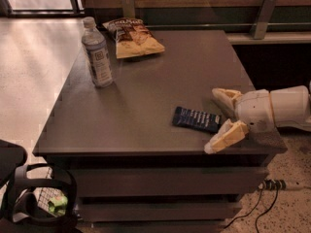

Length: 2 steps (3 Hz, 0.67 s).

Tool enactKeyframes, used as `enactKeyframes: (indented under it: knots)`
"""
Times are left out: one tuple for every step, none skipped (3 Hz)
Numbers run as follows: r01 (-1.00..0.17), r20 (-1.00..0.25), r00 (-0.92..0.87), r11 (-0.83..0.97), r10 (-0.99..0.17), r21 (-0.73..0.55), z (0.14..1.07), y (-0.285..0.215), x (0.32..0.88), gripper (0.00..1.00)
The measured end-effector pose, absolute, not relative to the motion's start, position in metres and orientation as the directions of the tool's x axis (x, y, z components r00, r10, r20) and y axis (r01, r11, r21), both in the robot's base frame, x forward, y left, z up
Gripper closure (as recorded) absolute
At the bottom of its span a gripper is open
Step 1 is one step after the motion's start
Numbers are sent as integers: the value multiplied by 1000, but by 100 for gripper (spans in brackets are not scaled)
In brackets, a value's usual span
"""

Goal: Move rxbar blueberry near brown chip bag

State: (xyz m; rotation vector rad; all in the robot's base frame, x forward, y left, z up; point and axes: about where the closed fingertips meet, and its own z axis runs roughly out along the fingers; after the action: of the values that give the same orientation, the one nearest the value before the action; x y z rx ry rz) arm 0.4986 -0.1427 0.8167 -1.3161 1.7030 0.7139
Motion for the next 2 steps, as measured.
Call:
enactKeyframes:
  knots:
    - [-957,-880,-96,287,-465,-48,809,-140,499,12]
    - [-958,-881,-95,284,-464,-46,808,-138,499,35]
